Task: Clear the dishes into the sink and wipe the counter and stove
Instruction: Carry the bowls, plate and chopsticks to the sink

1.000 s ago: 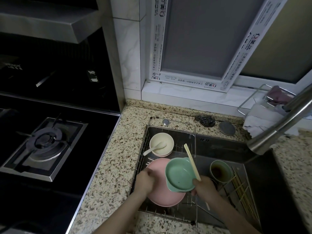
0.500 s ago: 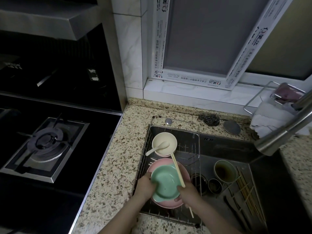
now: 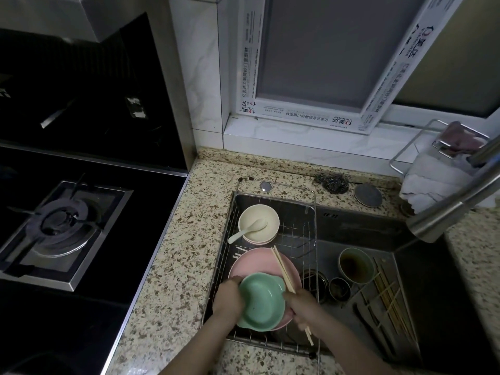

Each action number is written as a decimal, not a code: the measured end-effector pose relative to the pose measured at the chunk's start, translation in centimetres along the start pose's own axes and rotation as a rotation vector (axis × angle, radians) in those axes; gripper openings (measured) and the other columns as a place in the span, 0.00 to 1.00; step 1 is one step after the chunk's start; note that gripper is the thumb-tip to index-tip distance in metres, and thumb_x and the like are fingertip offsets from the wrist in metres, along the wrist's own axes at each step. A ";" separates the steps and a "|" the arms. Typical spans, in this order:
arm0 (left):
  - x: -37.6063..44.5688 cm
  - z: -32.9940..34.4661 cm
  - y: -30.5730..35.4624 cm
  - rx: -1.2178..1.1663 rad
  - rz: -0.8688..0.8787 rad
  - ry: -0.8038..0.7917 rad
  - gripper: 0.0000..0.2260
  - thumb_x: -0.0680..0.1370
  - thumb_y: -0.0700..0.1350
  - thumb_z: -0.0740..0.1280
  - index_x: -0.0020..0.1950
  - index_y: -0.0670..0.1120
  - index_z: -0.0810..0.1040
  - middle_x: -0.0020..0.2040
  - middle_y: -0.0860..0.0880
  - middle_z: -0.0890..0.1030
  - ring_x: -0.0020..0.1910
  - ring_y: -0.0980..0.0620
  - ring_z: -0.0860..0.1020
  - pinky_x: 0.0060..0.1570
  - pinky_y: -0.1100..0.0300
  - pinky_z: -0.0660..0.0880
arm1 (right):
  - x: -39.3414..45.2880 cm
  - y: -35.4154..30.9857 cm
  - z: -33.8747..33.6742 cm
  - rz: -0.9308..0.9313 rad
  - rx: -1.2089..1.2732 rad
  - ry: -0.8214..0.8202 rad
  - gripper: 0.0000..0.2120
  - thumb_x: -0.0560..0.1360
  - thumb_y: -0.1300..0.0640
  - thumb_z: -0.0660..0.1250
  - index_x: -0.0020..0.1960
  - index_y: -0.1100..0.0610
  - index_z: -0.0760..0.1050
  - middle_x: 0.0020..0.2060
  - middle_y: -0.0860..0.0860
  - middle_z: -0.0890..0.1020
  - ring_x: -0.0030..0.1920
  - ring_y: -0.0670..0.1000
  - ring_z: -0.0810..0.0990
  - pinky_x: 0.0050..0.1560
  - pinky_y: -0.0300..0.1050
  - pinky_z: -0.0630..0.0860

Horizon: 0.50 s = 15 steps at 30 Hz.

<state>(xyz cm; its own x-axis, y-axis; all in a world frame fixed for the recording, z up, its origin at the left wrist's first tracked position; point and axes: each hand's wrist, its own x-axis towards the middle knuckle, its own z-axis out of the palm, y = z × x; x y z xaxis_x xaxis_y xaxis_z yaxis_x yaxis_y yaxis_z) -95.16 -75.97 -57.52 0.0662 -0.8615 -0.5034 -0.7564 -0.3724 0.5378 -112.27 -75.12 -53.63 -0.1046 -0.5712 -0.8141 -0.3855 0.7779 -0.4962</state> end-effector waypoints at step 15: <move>0.0 -2.5 1.5 0.118 0.095 0.106 0.14 0.76 0.40 0.59 0.59 0.46 0.77 0.54 0.44 0.76 0.51 0.46 0.78 0.50 0.56 0.75 | 3.9 -3.8 -1.9 -0.302 -0.986 0.140 0.15 0.78 0.57 0.56 0.63 0.56 0.71 0.57 0.54 0.79 0.55 0.55 0.79 0.46 0.44 0.73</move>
<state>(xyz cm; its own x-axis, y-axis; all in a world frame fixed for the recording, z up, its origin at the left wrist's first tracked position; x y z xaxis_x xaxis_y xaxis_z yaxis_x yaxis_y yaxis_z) -94.67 -77.39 -55.07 0.0544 -0.9248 -0.3766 -0.8330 -0.2500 0.4936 -112.95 -80.82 -54.30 0.0397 -0.7810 -0.6233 -0.9850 0.0744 -0.1559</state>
